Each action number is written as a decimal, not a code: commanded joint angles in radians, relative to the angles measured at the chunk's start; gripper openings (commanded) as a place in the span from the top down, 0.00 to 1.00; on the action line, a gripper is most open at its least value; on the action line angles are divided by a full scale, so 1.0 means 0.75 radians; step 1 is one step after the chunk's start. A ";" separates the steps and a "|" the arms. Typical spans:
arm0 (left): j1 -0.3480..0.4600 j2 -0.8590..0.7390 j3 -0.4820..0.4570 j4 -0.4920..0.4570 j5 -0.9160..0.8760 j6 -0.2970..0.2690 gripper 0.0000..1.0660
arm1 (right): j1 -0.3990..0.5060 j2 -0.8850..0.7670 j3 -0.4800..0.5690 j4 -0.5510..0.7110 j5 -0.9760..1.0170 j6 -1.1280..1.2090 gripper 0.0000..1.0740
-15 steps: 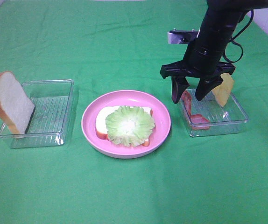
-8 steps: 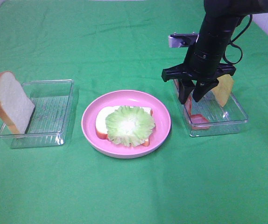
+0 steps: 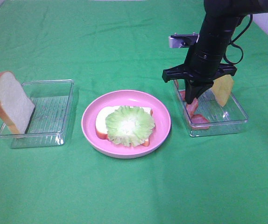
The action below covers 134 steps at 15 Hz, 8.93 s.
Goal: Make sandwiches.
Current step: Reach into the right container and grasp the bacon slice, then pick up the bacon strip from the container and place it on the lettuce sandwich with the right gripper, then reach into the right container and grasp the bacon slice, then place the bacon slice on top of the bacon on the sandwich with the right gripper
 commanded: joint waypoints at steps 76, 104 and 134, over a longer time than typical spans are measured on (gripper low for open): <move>-0.007 -0.028 0.001 0.008 -0.005 0.000 0.33 | 0.031 0.001 -0.004 0.716 -0.089 -0.268 0.31; -0.007 -0.028 0.001 0.008 -0.005 0.000 0.33 | -0.137 0.224 -0.500 0.296 0.095 -0.136 0.41; -0.007 -0.028 0.001 0.008 -0.005 0.000 0.33 | -0.137 -0.108 -0.400 0.341 0.373 -0.248 1.00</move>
